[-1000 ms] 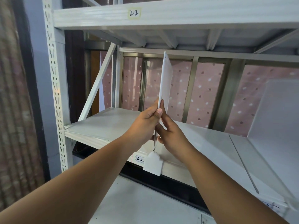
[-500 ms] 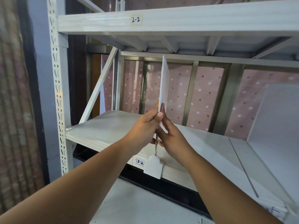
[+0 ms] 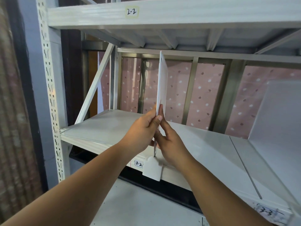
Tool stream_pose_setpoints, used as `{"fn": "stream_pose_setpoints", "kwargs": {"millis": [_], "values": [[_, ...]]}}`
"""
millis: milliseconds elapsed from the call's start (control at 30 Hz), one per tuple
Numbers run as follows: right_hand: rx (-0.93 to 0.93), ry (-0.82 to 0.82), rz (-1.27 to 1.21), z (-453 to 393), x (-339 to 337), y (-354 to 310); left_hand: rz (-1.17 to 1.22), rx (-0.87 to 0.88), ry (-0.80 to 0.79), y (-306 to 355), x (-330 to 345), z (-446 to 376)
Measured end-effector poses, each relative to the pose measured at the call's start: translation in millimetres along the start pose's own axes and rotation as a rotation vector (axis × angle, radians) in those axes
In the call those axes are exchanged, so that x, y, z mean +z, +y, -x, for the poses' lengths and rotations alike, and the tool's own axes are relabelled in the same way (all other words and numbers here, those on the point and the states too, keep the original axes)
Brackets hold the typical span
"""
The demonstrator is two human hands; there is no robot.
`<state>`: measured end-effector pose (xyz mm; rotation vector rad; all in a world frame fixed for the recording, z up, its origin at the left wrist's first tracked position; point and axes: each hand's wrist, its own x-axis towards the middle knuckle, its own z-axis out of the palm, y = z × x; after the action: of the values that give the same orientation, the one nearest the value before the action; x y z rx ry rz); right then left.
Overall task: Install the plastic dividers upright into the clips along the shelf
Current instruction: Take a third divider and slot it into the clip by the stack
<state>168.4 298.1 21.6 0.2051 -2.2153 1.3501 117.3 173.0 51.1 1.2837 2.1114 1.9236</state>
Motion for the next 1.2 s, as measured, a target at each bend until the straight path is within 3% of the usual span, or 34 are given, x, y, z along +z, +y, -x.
{"fn": "stream_pose_setpoints", "kwargs": {"millis": [267,1000,1200], "values": [[-0.02,0.11,0.043,8,-2,16,-0.185,0.086,0.029,-1,12,-1],[-0.071,0.108,0.104,21,5,19,-0.392,0.112,0.105,-19,19,8],[-0.045,0.057,0.196,29,7,23,-0.271,0.058,0.156,-29,23,27]]}}
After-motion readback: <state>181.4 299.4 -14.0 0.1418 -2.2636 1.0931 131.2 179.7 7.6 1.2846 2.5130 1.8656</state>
